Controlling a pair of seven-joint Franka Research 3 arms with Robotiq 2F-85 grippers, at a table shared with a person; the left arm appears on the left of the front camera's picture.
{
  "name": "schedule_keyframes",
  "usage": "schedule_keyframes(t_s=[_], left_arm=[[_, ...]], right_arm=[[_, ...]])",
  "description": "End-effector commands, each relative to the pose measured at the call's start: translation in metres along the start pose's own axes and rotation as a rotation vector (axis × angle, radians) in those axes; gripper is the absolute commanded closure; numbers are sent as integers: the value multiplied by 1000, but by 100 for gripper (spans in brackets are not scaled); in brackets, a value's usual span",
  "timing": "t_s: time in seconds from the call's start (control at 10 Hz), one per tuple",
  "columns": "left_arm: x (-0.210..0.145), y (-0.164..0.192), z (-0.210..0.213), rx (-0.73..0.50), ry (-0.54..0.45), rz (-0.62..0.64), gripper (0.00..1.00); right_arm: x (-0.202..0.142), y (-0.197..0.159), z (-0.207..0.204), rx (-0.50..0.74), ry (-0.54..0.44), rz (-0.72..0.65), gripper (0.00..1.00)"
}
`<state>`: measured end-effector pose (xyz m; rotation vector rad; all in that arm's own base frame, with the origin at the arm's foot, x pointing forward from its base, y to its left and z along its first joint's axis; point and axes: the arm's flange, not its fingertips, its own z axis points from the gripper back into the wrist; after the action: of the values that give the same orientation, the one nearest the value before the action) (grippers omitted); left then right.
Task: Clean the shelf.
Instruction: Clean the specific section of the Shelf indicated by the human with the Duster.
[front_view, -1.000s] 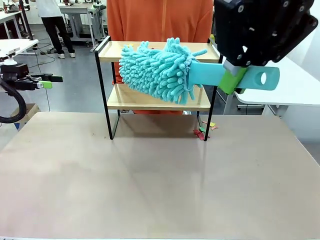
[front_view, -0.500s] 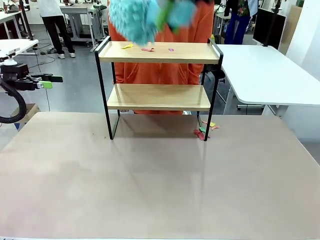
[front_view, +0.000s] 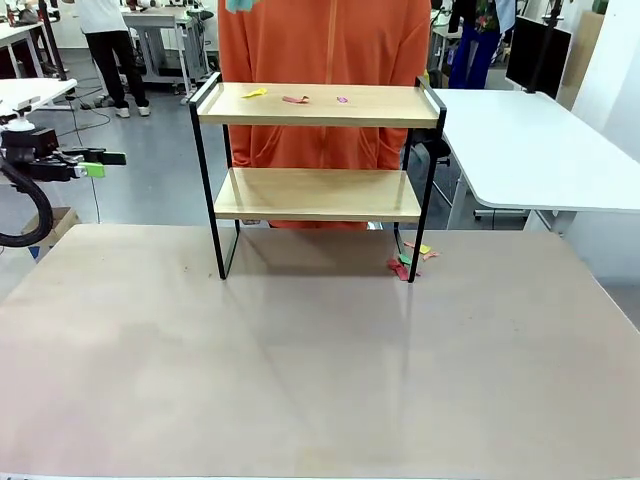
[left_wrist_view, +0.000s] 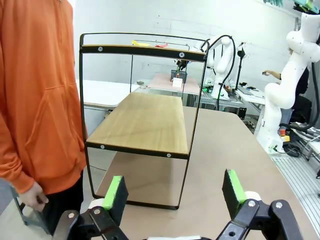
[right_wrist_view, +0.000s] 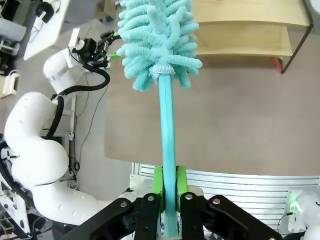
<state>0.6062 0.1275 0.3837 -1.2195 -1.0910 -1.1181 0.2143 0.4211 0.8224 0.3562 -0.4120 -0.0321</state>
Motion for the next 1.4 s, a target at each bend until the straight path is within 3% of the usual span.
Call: schedule_keyframes(t_s=[0.0,0.2,0.4,0.9,1.3], left_arm=[[1,-3,1,-4,6,-17,0],[1,-3,1,-4,6,-17,0],[1,-3,1,-4,6,-17,0],[1,-3,1,-4,6,-17,0],[1,-3,1,-4,6,-17,0]], right_arm=[[-12,-8,12,17,-10,31,87],[-2,0,2,5,4,11,87],[35,24,-59,-62,50,4,87],[61,53,-132,-77,-89,-44,87],[87,71,-168,-115,-88,-60,87]])
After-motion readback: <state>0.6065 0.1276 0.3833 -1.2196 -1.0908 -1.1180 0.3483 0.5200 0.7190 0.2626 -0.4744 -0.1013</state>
